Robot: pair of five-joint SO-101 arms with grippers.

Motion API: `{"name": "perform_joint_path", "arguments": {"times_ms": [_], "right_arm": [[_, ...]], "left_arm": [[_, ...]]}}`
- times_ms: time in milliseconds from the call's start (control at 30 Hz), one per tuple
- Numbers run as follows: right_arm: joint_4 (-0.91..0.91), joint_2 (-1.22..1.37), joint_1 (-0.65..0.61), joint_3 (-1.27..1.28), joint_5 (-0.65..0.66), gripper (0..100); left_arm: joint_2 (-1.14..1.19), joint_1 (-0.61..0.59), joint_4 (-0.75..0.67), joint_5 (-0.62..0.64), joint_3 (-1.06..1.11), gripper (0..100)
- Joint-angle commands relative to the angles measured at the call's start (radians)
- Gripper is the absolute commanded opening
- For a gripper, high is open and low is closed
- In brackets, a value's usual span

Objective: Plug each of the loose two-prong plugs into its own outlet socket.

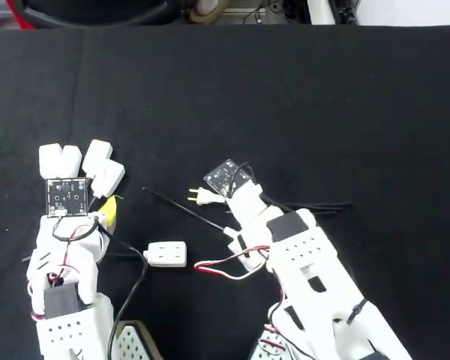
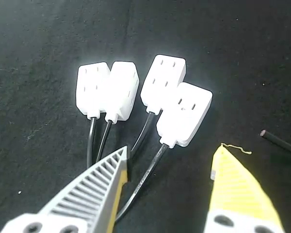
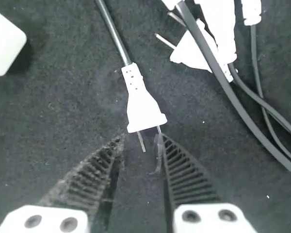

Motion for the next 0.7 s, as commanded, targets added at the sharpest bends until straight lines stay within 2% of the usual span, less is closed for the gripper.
{"name": "perform_joint_path", "arguments": {"times_ms": [0, 233, 400, 667], "right_arm": [[-0.018, 0.007, 0.006, -0.094, 0.006, 10.0], [-0.068, 0.139, -0.054, -0.081, 0.17, 10.2], [-0.115, 0.265, -0.101, -0.099, 0.186, 10.2], [-0.167, 0.363, -0.104, -0.11, 0.187, 10.3]], "left_arm": [[-0.006, -0.01, -0.02, -0.005, -0.002, 28], [-0.006, -0.012, -0.017, -0.005, -0.002, 28], [-0.006, -0.012, -0.017, -0.005, -0.002, 28], [-0.006, -0.012, -0.017, -0.005, -0.002, 28]]}}
